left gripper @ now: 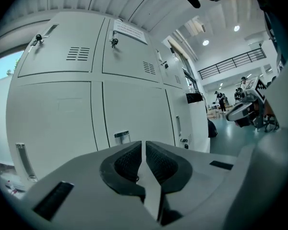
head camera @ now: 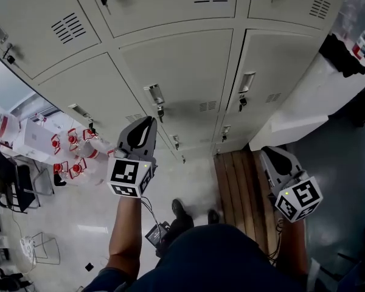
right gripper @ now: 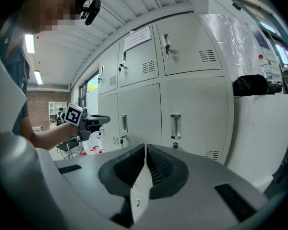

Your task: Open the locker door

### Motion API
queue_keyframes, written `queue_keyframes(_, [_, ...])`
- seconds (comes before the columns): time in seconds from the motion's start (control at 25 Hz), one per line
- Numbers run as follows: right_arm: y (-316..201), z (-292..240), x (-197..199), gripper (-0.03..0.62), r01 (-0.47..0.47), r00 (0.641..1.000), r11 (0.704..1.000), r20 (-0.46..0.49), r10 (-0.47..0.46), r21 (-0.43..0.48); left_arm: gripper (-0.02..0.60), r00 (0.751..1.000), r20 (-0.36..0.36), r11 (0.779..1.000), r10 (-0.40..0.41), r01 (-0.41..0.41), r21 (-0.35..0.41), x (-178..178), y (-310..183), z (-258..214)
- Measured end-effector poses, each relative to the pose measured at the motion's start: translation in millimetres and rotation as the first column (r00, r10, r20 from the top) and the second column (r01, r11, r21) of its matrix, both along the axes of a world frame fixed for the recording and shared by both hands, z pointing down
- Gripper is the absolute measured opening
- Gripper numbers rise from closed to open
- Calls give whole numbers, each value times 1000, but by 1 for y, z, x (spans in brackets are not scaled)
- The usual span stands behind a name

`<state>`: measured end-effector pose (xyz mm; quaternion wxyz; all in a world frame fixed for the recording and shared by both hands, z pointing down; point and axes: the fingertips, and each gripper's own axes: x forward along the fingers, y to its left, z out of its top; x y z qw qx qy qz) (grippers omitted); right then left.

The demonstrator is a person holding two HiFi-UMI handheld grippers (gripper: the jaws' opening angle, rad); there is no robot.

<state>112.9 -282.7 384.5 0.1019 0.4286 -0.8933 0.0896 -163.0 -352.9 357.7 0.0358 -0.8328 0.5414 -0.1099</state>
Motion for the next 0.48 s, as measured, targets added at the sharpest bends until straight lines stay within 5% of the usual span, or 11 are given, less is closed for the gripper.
queue_keyframes(0.32, [-15,13,6,37,-38,999,999,-8,37,-28,85,998,8,997,-66,65,29,-2,-45,2])
queue_keyframes(0.48, [-21,19,5,37,-44,999,998,-12,44,-39,147,985,77,986,-156,150,74,-6,-64,10])
